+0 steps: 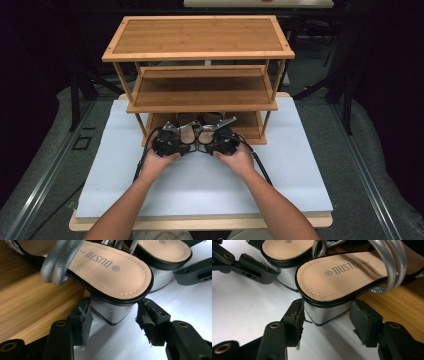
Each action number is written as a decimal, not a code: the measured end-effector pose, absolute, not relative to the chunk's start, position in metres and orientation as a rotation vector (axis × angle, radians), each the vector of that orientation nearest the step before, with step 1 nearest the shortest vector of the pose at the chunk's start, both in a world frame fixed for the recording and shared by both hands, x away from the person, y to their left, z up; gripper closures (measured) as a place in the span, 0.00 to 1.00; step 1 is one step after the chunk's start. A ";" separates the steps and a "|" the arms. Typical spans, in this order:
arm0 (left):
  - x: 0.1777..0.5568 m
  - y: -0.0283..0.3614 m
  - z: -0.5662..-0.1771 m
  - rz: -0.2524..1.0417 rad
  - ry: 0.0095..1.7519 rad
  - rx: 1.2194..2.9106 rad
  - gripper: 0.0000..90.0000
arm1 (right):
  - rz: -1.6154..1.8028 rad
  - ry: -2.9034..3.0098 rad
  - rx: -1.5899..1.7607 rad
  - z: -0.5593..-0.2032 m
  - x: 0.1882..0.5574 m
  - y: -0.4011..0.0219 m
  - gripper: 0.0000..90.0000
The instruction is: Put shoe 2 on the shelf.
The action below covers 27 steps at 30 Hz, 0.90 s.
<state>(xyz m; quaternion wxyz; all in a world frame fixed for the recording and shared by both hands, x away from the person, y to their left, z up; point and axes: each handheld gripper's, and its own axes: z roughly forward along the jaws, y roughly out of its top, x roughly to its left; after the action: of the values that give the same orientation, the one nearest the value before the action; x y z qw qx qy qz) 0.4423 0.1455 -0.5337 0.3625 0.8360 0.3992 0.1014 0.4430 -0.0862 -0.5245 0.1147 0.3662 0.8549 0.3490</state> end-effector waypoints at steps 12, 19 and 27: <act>0.443 0.139 -0.534 0.248 1.027 2.138 0.51 | 0.971 2.499 1.073 -0.521 0.441 -0.092 0.51; 0.443 0.139 -0.534 0.243 1.028 2.147 0.50 | 0.981 2.500 1.083 -0.522 0.442 -0.093 0.51; 0.443 0.139 -0.535 0.242 1.031 2.136 0.50 | 0.990 2.495 1.101 -0.523 0.442 -0.092 0.48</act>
<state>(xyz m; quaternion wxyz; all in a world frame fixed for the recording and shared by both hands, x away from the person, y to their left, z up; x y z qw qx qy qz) 0.4434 0.1395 -0.5345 0.3699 0.8324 0.4017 0.0942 0.4423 -0.0917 -0.5226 0.1201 0.3766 0.8538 0.3387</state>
